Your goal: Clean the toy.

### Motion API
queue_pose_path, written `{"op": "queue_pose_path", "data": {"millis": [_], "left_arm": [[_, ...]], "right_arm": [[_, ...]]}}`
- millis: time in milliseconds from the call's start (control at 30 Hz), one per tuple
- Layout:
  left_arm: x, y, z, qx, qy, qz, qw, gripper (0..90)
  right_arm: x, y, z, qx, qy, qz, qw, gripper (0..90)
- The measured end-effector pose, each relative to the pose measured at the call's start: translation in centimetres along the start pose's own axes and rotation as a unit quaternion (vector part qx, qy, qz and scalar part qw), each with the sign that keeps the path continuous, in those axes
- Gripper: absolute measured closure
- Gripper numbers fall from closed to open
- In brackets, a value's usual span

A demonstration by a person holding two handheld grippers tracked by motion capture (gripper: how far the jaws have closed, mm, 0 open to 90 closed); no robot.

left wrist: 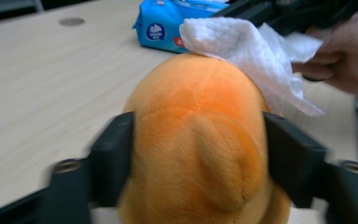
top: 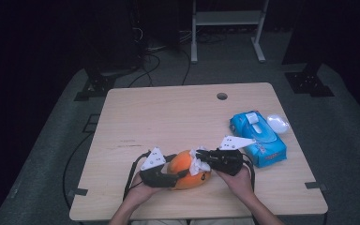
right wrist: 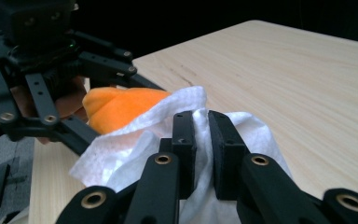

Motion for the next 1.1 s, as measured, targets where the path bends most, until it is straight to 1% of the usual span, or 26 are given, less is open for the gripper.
{"op": "queue_pose_path", "data": {"millis": [67, 100, 133, 167, 200, 233, 300, 333, 367, 400, 467, 500, 567, 600, 633, 700, 767, 800, 833, 867, 900, 967, 1000, 1033, 1067, 1100], "left_arm": [[-0.6, -0.1, -0.1, -0.025, 0.014, -0.024, 0.9993, 43.9], [-0.8, -0.1, -0.2, -0.035, 0.018, -0.037, 0.9985, 45.0], [-1.1, 0.0, -0.4, -0.046, 0.017, -0.054, 0.9974, 45.4], [-1.3, 0.2, -0.6, -0.052, 0.018, -0.069, 0.9961, 45.5], [-1.5, 0.4, -0.8, -0.052, 0.017, -0.078, 0.9954, 45.4], [-1.5, 0.6, -1.0, -0.048, 0.016, -0.081, 0.9954, 45.4], [-1.2, 0.7, -1.1, -0.046, 0.015, -0.085, 0.9953, 44.9], [-1.2, 0.7, -1.1, -0.042, 0.015, -0.083, 0.9955, 44.4], [-1.1, 0.8, -1.0, -0.039, 0.014, -0.081, 0.9958, 43.6], [-1.0, 0.8, -0.9, -0.036, 0.014, -0.078, 0.9962, 42.6], [-1.0, 0.9, -1.0, -0.034, 0.022, -0.068, 0.9968, 41.7], [-1.1, 1.0, -1.1, -0.034, 0.021, -0.068, 0.9969, 41.4], [-1.2, 1.1, -1.2, -0.033, 0.021, -0.069, 0.9969, 40.7], [-1.2, 1.2, -1.3, -0.031, 0.021, -0.074, 0.9966, 40.3], [-1.2, 1.3, -1.4, -0.030, 0.018, -0.079, 0.9962, 39.8], [-1.1, 1.4, -1.3, -0.030, 0.015, -0.079, 0.9963, 39.1], [-0.9, 1.3, -1.1, -0.030, 0.013, -0.078, 0.9964, 39.2], [-0.7, 1.2, -1.0, -0.030, 0.011, -0.075, 0.9967, 39.3], [-0.5, 1.1, -0.8, -0.031, 0.008, -0.071, 0.9969, 39.4], [-0.4, 1.0, -0.8, -0.031, 0.005, -0.070, 0.9971, 39.5], [-0.2, 0.8, -0.6, -0.029, 0.002, -0.064, 0.9975, 39.5], [0.2, 0.6, -0.3, -0.024, 0.002, -0.053, 0.9983, 39.1], [0.2, 0.5, -0.2, -0.019, 0.001, -0.047, 0.9987, 38.3], [0.2, 0.4, -0.1, -0.015, 0.000, -0.041, 0.9990, 35.3], [0.0, 0.3, -0.1, -0.014, -0.001, -0.036, 0.9992, 29.8], [-0.2, 0.2, -0.1, -0.015, 0.001, -0.027, 0.9995, 22.5]], "right_arm": [[-0.7, -0.5, 0.3, -0.005, 0.012, 0.002, 0.9999, 80.8], [-1.1, -1.1, 0.4, -0.013, 0.018, 0.006, 0.9997, 80.8], [-1.3, -1.6, 0.4, -0.019, 0.019, 0.010, 0.9996, 80.8], [-1.5, -2.3, 0.3, -0.023, 0.021, 0.019, 0.9993, 80.8], [-1.6, -2.9, 0.1, -0.021, 0.019, 0.034, 0.9990, 80.7], [-1.6, -3.4, -0.1, -0.021, 0.016, 0.044, 0.9987, 80.7], [-1.4, -3.4, -0.2, -0.017, 0.012, 0.048, 0.9986, 80.7], [-1.3, -2.9, -0.2, -0.017, 0.009, 0.041, 0.9990, 80.8], [-1.2, -2.5, -0.1, -0.015, 0.007, 0.038, 0.9991, 80.8], [-1.1, -1.8, 0.0, -0.008, 0.008, 0.032, 0.9994, 80.8], [-1.1, -0.7, 0.5, 0.005, 0.010, 0.018, 0.9998, 80.8], [-1.2, -0.5, 0.7, 0.011, 0.011, 0.016, 0.9997, 80.8], [-1.3, -1.1, 0.6, 0.016, 0.013, 0.031, 0.9993, 80.7], [-1.2, -1.7, 0.4, 0.010, 0.010, 0.037, 0.9992, 80.7], [-1.2, -2.7, 0.1, -0.001, 0.009, 0.045, 0.9989, 80.7], [-1.0, -3.9, -0.5, -0.007, 0.005, 0.064, 0.9979, 80.6], [-1.0, -4.1, -0.8, -0.007, 0.002, 0.070, 0.9975, 80.7], [-0.9, -3.9, -0.8, -0.009, 0.000, 0.063, 0.9980, 80.7], [-1.0, -3.5, -0.7, -0.006, 0.001, 0.058, 0.9983, 80.7], [-1.0, -2.6, -0.4, 0.003, 0.001, 0.050, 0.9987, 80.7], [-0.9, -1.9, -0.2, 0.010, 0.002, 0.045, 0.9989, 80.8], [-0.7, -0.3, 0.2, 0.021, 0.004, 0.021, 0.9996, 80.8], [-0.5, 0.2, 0.4, 0.023, 0.001, 0.012, 0.9997, 80.7], [-0.4, 0.4, 0.4, 0.023, 0.001, 0.009, 0.9997, 80.8], [-0.4, 0.2, 0.3, 0.019, 0.003, 0.007, 0.9998, 80.7], [-0.4, -0.2, 0.1, 0.018, 0.001, 0.012, 0.9998, 80.7]]}}
Point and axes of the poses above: each handheld gripper's, and its own axes: z roughly backward along the jaws, x roughly out of its underside, y roughly to its right, the point moved 10 cm from there along -z, roughly forward along the jaws, and after that the axes turned 13 degrees about -z, right-handed, at the moved point
